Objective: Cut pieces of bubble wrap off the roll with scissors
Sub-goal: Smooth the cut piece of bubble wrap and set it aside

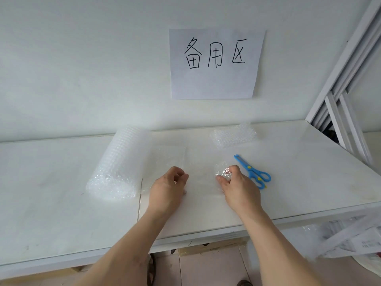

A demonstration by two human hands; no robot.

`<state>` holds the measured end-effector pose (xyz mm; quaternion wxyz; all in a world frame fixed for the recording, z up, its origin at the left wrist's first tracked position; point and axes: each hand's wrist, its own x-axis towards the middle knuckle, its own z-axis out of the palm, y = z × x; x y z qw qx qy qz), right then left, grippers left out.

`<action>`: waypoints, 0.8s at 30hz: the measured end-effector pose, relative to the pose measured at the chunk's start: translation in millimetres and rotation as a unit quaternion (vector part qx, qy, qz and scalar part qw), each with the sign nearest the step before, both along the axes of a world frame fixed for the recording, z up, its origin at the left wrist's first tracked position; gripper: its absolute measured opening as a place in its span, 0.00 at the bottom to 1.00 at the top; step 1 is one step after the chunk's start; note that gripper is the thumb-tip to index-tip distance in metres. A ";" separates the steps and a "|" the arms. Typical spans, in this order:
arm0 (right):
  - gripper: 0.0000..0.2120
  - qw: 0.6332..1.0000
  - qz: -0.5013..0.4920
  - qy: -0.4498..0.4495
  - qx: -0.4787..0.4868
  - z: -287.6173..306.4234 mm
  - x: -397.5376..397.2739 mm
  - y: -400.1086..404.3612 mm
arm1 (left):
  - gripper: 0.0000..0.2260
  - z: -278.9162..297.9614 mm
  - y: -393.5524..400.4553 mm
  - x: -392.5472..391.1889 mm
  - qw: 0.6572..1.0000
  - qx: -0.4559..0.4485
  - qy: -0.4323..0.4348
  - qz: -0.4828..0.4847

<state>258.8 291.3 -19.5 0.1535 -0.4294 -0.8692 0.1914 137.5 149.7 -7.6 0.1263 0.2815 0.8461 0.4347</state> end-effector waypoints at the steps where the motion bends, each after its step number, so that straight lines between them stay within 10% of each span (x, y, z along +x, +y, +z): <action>1: 0.19 1.000 -0.001 -0.009 0.011 1.0 -1.4 0.3 | 0.05 -1.1 1.3 0.4 1.000 -0.010 0.020 0.004; 24: 0.19 0.976 -0.003 0.040 0.214 -14.7 -4.0 -0.4 | 0.16 -28.4 4.6 -3.7 0.937 -0.198 0.276 -0.082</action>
